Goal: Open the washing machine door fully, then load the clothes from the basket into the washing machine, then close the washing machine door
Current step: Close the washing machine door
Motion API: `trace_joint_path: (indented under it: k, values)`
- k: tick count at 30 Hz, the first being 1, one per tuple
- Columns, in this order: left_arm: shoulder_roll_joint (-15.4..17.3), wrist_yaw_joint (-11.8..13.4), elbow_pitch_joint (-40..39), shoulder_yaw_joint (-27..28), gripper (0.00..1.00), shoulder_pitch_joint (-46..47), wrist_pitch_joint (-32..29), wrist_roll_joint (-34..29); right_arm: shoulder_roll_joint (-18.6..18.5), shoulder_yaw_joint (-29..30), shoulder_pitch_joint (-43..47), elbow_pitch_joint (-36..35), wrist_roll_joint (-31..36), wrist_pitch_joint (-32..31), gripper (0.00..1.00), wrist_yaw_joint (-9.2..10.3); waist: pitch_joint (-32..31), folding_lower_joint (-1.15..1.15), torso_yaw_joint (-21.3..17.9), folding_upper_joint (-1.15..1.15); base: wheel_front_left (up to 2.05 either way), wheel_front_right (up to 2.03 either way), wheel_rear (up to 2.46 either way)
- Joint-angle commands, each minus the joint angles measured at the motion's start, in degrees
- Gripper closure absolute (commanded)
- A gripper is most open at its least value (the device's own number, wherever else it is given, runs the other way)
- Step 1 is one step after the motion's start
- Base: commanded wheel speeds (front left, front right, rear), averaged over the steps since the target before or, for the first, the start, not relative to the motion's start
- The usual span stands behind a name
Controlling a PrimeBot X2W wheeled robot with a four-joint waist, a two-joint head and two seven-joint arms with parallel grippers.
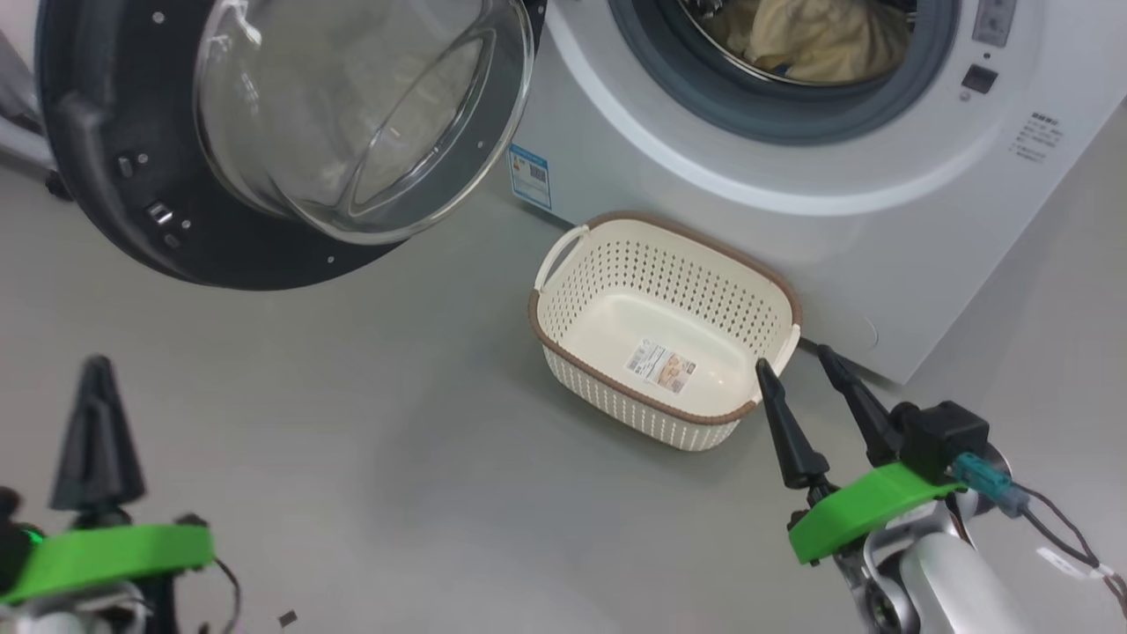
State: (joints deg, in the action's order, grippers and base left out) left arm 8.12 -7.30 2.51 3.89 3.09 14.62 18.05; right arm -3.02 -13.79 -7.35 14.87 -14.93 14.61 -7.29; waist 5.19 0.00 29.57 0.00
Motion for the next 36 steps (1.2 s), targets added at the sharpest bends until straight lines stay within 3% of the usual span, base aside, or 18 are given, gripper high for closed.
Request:
trace_joint_path:
  k: [1, 7, 8, 11, 16, 22, 29, 36]
  values:
    - [2.95, -0.19, -3.51, 5.79, 1.00, 4.36, 0.38, 3.24, -1.10, -1.41, -4.00, -1.83, 0.86, 0.18, 0.00, -0.20, 3.30, 0.00, -1.18, 0.00, 0.00, 0.00, 0.00]
    - [11.61, -0.19, -5.11, 15.30, 1.00, 9.64, 0.38, 10.72, -3.03, -1.19, -6.16, -3.21, 1.87, -1.29, 0.00, -0.20, 8.39, 0.00, -3.66, 0.00, 0.00, 0.00, 0.00]
    - [11.61, -0.19, -5.11, 15.30, 1.00, 9.64, 0.38, 10.72, -3.03, -1.19, -6.16, -3.21, 1.87, -1.29, 0.00, -0.20, 8.39, 0.00, -3.66, 0.00, 0.00, 0.00, 0.00]
    - [16.06, -0.19, -4.21, 19.72, 1.00, 14.14, 0.38, 17.89, -3.92, -0.48, -6.87, -4.09, 2.47, -1.87, 0.00, -0.20, 10.54, 0.00, -5.02, 0.00, 0.00, 0.00, 0.00]
    - [23.68, -0.19, -0.78, 23.91, 1.00, 20.29, 0.38, 24.44, -5.12, 0.55, -7.96, -5.91, 3.05, -2.91, 0.00, -0.20, 13.62, 0.00, -6.83, 0.00, 0.00, 0.00, 0.00]
    - [30.37, -0.19, 12.51, 23.14, 1.00, 29.62, -3.38, 35.24, -6.17, 0.36, -8.50, -7.61, 3.48, -4.04, 0.00, -0.20, 16.11, 0.00, -8.32, 0.00, 0.00, 0.00, 0.00]
    - [33.08, -0.19, 33.34, 26.30, 1.00, 42.80, -11.17, 49.96, -6.57, -0.68, -9.15, -8.12, 3.52, -4.56, 0.00, -0.20, 17.37, 0.00, -10.35, 0.00, 0.00, 0.00, 0.00]
    - [36.47, -0.08, 49.73, 30.18, 1.00, 50.77, -17.46, 57.83, -6.64, -1.08, -9.58, -8.00, 3.71, -4.47, 0.00, -0.20, 18.53, 0.00, -12.35, 0.00, 0.00, 0.00, 0.00]
